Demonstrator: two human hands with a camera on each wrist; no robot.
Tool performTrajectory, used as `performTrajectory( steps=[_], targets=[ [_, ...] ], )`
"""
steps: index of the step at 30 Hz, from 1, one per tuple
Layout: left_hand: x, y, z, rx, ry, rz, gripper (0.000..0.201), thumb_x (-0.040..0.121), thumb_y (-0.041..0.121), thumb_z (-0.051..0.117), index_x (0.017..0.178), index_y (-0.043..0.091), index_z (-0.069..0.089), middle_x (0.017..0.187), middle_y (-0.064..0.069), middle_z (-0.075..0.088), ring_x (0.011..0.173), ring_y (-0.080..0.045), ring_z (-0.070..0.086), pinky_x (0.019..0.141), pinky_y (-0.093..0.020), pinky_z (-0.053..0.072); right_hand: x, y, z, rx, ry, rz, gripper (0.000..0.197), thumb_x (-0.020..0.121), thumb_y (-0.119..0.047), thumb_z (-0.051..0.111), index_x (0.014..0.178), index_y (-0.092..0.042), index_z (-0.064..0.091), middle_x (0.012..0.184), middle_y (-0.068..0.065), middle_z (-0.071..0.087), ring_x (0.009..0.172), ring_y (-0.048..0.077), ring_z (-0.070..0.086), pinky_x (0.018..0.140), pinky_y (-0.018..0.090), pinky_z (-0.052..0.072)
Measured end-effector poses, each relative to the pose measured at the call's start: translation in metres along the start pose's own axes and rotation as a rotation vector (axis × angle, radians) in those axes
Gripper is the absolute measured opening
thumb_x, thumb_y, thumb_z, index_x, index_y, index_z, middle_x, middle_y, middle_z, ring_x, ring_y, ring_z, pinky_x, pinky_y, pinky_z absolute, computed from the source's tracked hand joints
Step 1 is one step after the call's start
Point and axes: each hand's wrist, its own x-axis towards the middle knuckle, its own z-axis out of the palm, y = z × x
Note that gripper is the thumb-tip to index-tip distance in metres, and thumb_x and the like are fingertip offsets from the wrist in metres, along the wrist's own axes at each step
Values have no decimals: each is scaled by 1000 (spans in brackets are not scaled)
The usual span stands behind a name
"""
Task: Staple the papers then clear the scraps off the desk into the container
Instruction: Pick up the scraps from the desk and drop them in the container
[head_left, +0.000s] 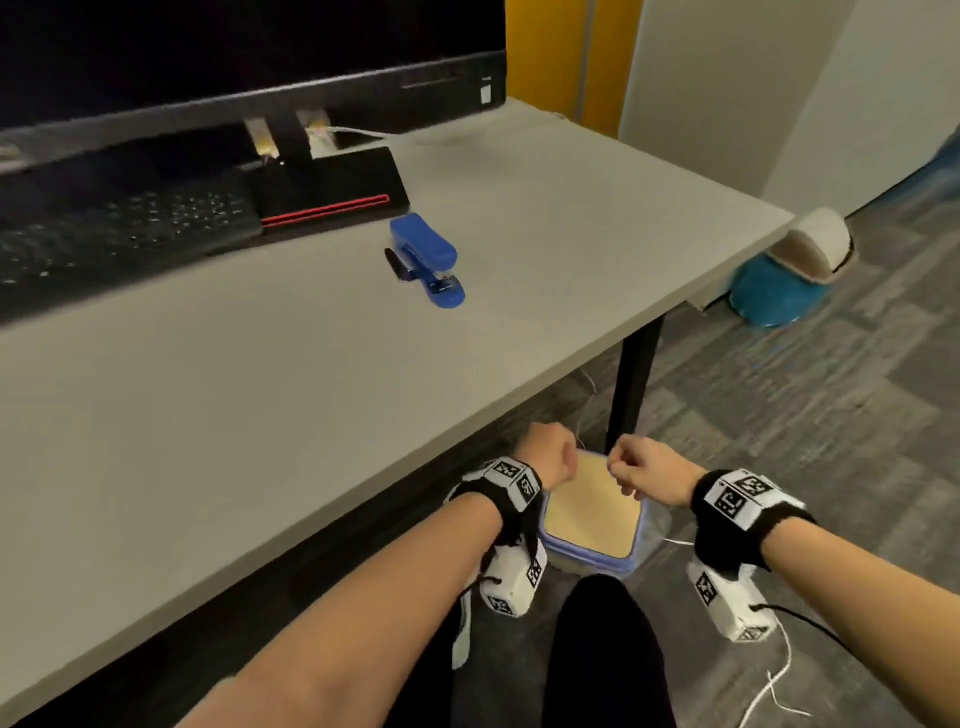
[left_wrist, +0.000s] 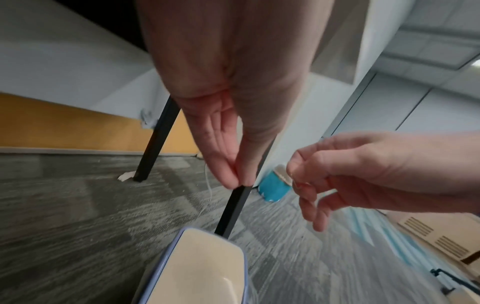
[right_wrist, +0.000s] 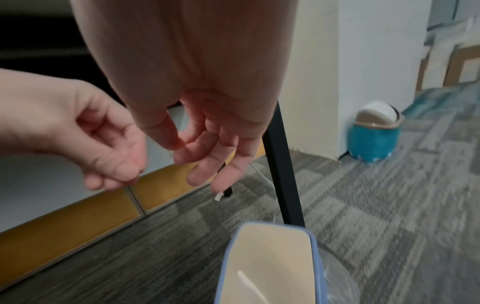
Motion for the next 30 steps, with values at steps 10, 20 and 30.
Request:
performTrajectory(
  steps=[10,20,30],
  targets=[
    [121,-44,117,-60,-225,-141,16,77,-5,64,88,-3,75,72,-11,73,63,-16,60,74,-24,51,102,106,49,-65,-113,102,32,91,-15,48,66,-27,32,85,2,53,82,17,48,71,26,35],
    [169,-82,198,152,-215,-238,19,84,6,54,93,8,71,101,-9,69,103,-31,64,88,-36,52,154,178,111,-188,-97,152,32,94,-24,43,116,-2,50,121,20,61,108,33,58,77,34,40],
    [177,-86,215,328,-185,-258,28,93,19,50,115,19,67,123,-10,65,116,-32,59,94,-38,49,162,185,127,-502,-35,56,28,93,-20,45,114,-12,62,115,10,67,108,30,61,90,39,48]
  ],
)
